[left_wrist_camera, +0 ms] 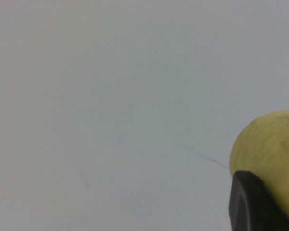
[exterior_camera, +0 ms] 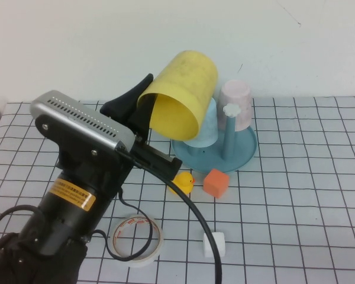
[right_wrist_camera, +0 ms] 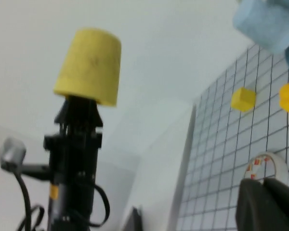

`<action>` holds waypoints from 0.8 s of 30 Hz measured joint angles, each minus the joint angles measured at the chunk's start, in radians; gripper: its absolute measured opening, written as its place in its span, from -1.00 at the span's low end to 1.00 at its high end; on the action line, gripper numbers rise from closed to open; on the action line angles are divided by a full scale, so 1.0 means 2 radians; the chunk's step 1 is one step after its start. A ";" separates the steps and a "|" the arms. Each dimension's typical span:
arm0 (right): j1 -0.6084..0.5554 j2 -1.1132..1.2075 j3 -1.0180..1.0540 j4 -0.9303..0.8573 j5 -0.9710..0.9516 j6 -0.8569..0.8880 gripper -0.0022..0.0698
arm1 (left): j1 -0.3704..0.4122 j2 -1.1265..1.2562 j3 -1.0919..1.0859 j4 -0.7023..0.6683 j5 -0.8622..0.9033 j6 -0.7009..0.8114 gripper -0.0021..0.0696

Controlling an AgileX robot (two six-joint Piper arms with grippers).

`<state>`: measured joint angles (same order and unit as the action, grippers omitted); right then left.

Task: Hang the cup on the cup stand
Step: Adjust the cup with two arms

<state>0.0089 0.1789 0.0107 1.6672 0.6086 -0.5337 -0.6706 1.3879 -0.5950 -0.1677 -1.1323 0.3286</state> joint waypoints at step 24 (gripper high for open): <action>0.069 0.650 -0.440 0.009 0.268 -0.104 0.71 | 0.000 0.000 0.000 0.045 -0.001 -0.014 -0.93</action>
<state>0.1475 1.4787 -0.8695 1.6860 1.1443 -0.7415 -0.6706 1.3879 -0.5950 -0.0775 -1.1344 0.3014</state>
